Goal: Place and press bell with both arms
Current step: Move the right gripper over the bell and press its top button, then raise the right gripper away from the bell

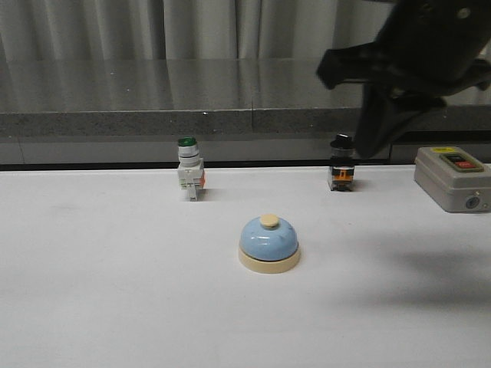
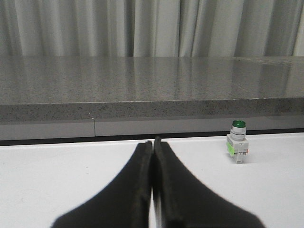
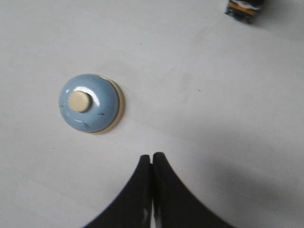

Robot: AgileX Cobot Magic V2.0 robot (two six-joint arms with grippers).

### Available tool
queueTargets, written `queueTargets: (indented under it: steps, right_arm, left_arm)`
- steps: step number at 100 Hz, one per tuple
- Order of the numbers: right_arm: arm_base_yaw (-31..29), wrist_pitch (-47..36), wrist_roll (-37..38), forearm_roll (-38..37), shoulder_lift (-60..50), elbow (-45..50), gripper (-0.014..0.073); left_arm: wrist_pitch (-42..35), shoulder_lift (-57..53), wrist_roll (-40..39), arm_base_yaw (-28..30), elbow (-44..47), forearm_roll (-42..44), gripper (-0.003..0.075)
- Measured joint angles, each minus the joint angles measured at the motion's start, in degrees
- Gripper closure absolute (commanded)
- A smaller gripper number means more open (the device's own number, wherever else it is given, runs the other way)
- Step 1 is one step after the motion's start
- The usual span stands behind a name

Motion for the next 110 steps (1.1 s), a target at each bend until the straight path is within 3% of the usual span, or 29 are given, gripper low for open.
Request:
queueTargets:
  steps: [42,110]
  right_arm:
    - [7.5,-0.1,0.0,0.2,15.5,-10.5,0.0654]
    - [8.5,-0.1,0.0,0.8,20.9,-13.3,0.0654]
  left_arm:
    - [0.0,0.0,0.0,0.0,0.0,0.0,0.0740]
    - [0.0,0.0,0.0,0.0,0.0,0.0,0.0740]
